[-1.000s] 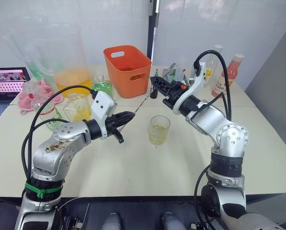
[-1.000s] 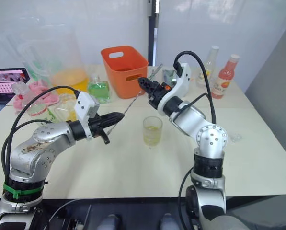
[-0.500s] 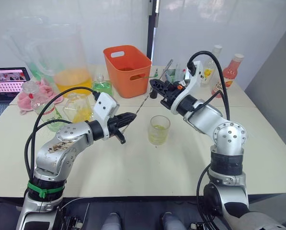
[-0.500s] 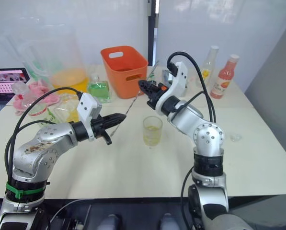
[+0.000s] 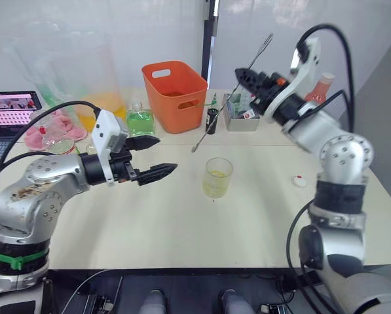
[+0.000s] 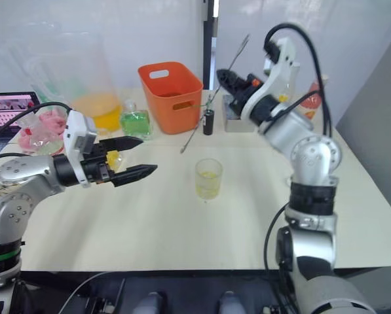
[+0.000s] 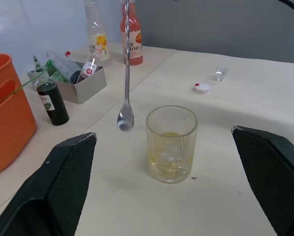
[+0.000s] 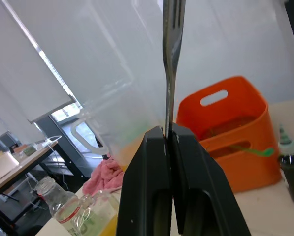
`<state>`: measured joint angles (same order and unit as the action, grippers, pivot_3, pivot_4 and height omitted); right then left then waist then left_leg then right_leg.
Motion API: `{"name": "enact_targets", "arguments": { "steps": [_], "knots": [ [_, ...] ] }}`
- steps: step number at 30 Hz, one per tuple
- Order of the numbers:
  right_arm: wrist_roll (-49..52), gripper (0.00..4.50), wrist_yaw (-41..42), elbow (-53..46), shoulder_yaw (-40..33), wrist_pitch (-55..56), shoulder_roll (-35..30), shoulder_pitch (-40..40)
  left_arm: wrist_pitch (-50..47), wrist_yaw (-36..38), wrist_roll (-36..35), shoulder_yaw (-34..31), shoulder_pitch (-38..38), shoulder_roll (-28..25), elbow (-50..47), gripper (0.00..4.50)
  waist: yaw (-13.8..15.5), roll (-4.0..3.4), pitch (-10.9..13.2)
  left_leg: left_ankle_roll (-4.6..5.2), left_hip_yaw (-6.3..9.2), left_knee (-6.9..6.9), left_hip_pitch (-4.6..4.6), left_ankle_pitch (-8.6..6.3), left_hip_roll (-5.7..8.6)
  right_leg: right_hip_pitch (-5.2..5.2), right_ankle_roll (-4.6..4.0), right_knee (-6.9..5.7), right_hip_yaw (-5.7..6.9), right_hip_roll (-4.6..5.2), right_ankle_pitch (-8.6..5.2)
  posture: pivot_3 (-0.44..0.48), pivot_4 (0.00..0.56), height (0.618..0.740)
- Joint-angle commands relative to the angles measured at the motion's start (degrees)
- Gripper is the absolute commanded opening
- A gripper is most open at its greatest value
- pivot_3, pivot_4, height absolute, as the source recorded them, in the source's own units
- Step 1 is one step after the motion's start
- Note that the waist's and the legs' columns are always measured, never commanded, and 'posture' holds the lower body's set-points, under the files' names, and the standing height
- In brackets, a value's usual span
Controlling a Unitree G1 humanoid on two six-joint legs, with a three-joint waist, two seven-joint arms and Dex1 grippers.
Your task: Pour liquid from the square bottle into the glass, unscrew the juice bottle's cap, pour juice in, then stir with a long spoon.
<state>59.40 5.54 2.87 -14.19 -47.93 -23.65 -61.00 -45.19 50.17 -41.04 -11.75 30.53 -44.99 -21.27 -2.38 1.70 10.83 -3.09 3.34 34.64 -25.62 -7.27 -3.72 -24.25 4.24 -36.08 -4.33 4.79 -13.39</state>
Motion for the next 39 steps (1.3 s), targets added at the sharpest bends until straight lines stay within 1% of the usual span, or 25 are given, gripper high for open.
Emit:
{"name": "enact_targets", "arguments": {
  "steps": [1,5,10,14,22,26,29,31,33,39],
  "knots": [
    [-2.11,0.0,6.52,0.76,-0.74,0.24,-4.38,-3.56,-0.44,1.73,-2.27,-2.11,-0.83,-1.63,0.24,4.47,-0.03,0.0,0.0,0.0,0.0,-0.01,0.0,0.0,0.0,0.01,-0.01,0.01,0.0,0.0,0.0,0.0,0.15,0.74],
    [-6.02,0.0,15.77,0.41,3.39,-1.34,-10.24,-4.81,0.94,3.33,-1.21,-0.62,-2.47,-2.99,0.62,4.47,-0.12,-0.01,0.0,0.0,-0.03,-0.13,0.04,-0.01,-0.03,-0.04,-0.07,0.01,0.0,-0.01,-0.04,0.0,0.15,0.74],
    [-6.45,0.0,22.6,-2.36,5.33,-4.81,-13.38,-3.68,2.32,2.99,0.06,0.84,-2.73,-2.16,1.37,4.47,-0.25,-0.02,0.01,0.0,-0.04,-0.17,0.04,-0.01,-0.11,-0.08,-0.09,0.0,0.0,-0.07,-0.05,0.0,0.15,0.74],
    [-9.58,0.0,26.55,-7.04,8.26,-4.97,-15.63,1.3,3.48,2.97,1.26,2.2,-3.0,-1.66,1.84,4.47,-0.07,-0.02,0.01,0.0,-0.03,-0.22,0.05,-0.01,-0.13,-0.08,-0.12,0.01,0.0,-0.11,-0.07,0.0,0.15,0.74],
    [-12.34,0.0,26.64,-10.3,9.02,-4.38,-13.07,5.94,4.5,3.66,2.13,3.37,-2.92,-1.87,2.39,4.47,-0.12,-0.03,0.02,0.0,-0.02,-0.2,0.04,-0.01,-0.15,-0.1,-0.12,-0.01,-0.01,-0.14,-0.07,0.0,0.15,0.74],
    [-15.46,0.0,25.99,-12.59,11.3,-3.53,-11.05,9.6,4.42,3.61,2.59,4.17,-3.73,-1.91,1.9,4.47,-0.12,-0.03,0.02,0.0,0.0,-0.22,0.06,-0.01,-0.22,-0.08,-0.13,-0.01,-0.01,-0.22,-0.08,0.0,0.15,0.74],
    [-16.36,0.0,26.3,-12.92,11.06,-3.57,-10.46,9.96,4.39,3.62,2.56,4.16,-3.76,-1.84,1.89,4.47,-0.1,-0.04,0.03,0.0,0.0,-0.2,0.05,0.0,-0.21,-0.1,-0.13,-0.05,-0.02,-0.22,-0.08,0.0,0.15,0.74],
    [-20.37,0.0,26.86,-12.59,14.35,-0.64,-9.71,10.65,4.25,3.3,2.75,4.78,-3.7,-1.68,1.49,4.47,-0.08,-0.04,0.02,0.0,0.0,-0.19,0.05,0.0,-0.22,-0.09,-0.13,-0.04,-0.02,-0.23,-0.07,0.0,0.15,0.74],
    [-22.42,0.0,27.35,-12.49,15.96,0.78,-8.81,10.99,4.07,3.02,2.79,5.15,-3.67,-1.56,1.17,4.47,-0.1,-0.04,0.02,0.0,0.0,-0.19,0.07,0.0,-0.22,-0.08,-0.11,-0.04,-0.02,-0.23,-0.09,0.0,0.15,0.74],
    [-23.26,0.0,28.12,-12.3,15.46,1.55,-5.1,11.24,3.21,2.25,2.41,5.6,-3.79,-1.47,0.57,4.47,-0.09,-0.04,0.02,0.0,0.01,-0.2,0.07,0.0,-0.24,-0.08,-0.1,-0.06,-0.02,-0.25,-0.09,0.0,0.15,0.74]
  ]
}}
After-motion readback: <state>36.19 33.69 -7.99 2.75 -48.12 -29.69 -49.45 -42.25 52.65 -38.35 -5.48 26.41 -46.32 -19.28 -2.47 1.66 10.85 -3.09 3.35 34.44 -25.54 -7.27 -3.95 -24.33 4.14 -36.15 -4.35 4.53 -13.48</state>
